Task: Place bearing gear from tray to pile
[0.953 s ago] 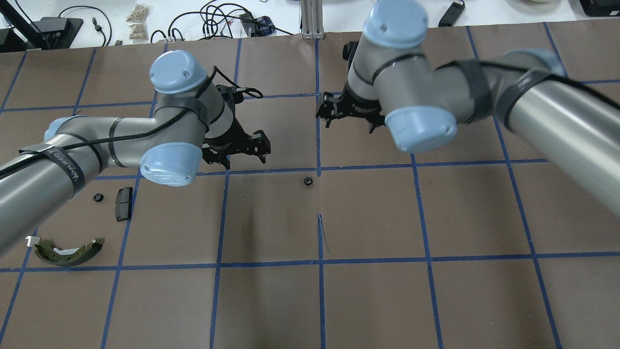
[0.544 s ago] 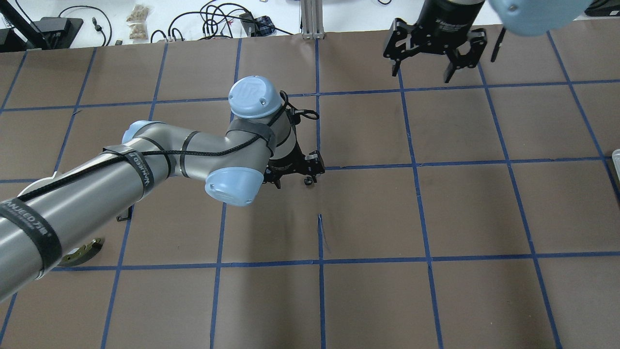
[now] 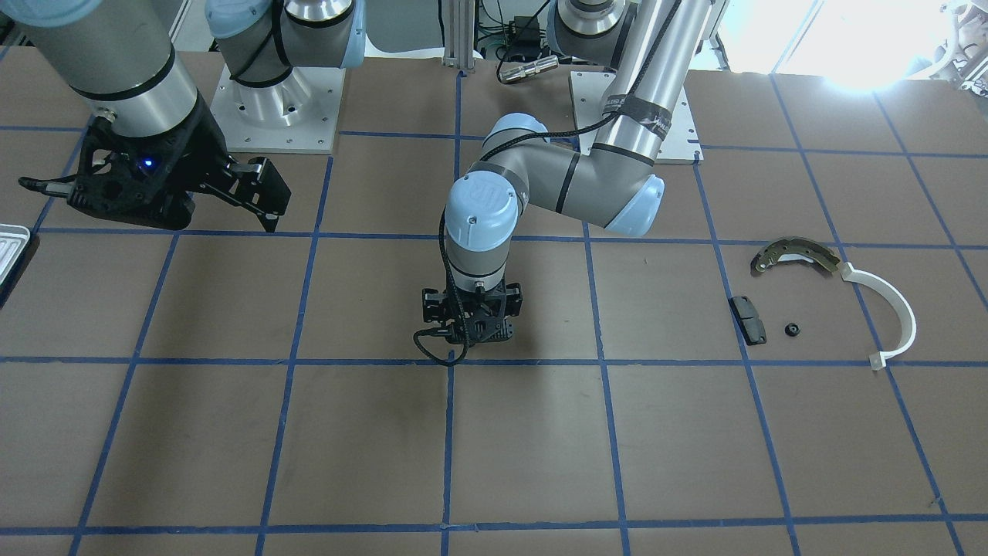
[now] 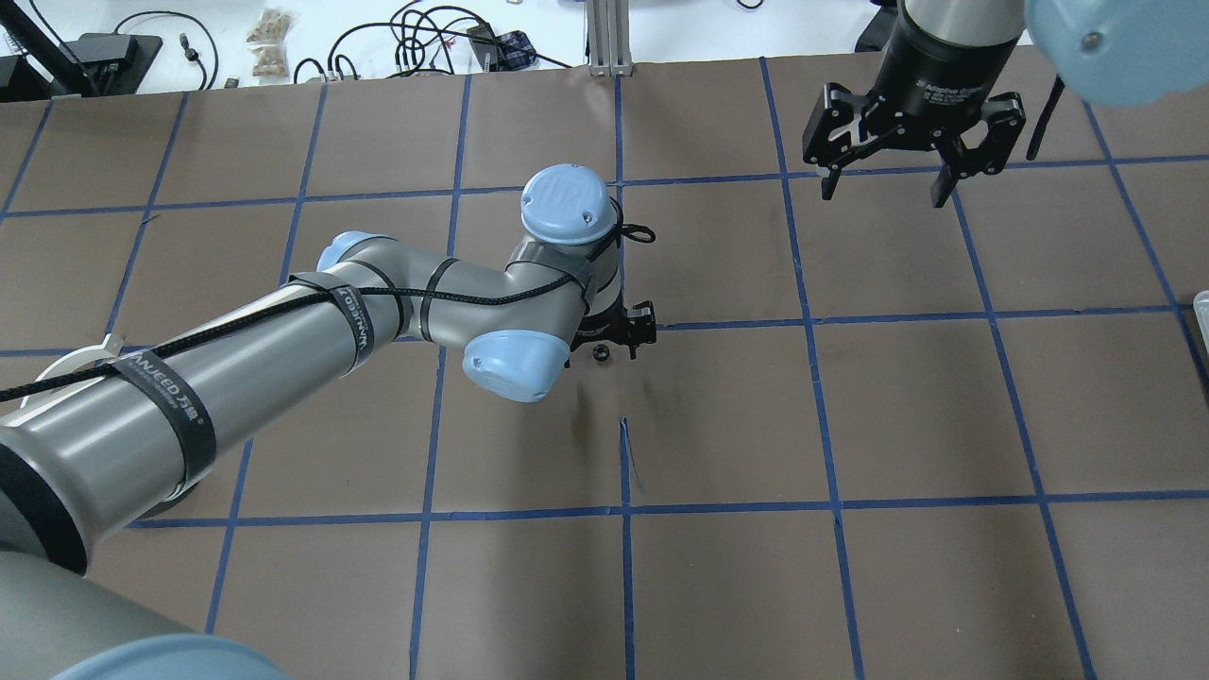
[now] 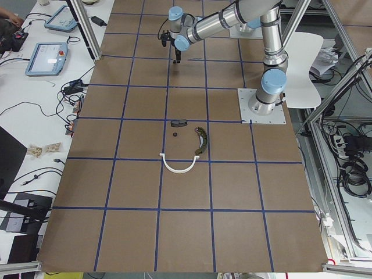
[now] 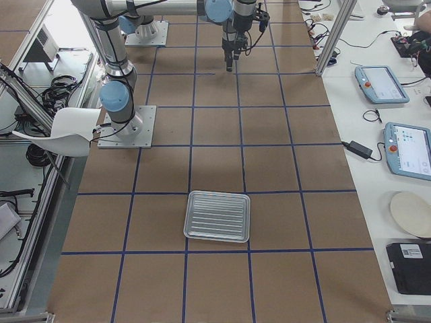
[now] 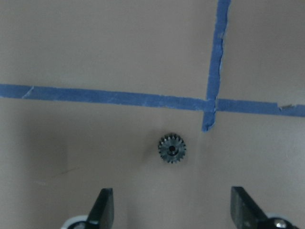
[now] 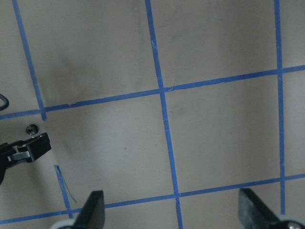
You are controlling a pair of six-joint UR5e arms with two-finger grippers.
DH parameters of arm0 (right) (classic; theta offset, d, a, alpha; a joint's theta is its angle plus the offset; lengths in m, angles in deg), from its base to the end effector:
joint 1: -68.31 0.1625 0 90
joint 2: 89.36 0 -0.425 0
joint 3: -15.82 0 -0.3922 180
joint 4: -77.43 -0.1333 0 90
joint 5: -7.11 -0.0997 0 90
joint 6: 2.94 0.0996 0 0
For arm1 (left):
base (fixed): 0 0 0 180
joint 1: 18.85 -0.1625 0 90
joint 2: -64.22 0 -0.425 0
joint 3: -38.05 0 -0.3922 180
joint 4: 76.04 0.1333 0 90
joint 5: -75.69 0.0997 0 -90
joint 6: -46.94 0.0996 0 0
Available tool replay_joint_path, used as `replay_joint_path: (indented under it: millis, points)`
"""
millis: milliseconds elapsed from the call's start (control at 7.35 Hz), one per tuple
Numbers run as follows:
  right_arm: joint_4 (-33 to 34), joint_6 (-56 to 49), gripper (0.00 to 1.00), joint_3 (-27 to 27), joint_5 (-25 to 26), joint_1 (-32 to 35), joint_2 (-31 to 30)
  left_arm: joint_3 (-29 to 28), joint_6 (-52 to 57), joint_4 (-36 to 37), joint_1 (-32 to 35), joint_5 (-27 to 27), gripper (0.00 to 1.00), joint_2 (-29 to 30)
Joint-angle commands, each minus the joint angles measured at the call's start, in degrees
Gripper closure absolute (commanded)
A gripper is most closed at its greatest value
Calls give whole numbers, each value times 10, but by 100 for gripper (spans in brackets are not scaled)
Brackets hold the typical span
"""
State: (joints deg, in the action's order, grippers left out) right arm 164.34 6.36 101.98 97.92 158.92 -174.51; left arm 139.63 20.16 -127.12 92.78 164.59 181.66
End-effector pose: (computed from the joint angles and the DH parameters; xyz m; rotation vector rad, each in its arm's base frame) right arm 0.1374 -0.5190 0.4726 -0.2355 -3.1105 -0.1093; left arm -0.3469 -0.5080 0.1930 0.1404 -3.1216 -0.0148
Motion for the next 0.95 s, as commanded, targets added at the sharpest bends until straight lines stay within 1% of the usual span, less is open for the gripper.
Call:
replay_joint_path:
  millis: [0, 136, 272, 408, 544, 817]
  points:
    - [95, -5, 0, 59, 14, 0, -14, -30, -1, -3, 2, 21, 13, 21]
    - [113, -5, 0, 55, 13, -3, -16, -25, -1, -3, 2, 29, 18, 27]
    - [112, -3, 0, 56, 11, -3, -19, -22, 1, 0, 2, 29, 25, 18]
    - [114, -4, 0, 56, 11, -3, -16, -23, 0, 0, 2, 27, 31, 27]
    - [113, -4, 0, 56, 11, -3, -19, -22, 1, 0, 2, 28, 34, 28]
    - [114, -4, 0, 58, 8, -3, -20, -23, 2, 0, 2, 28, 35, 33]
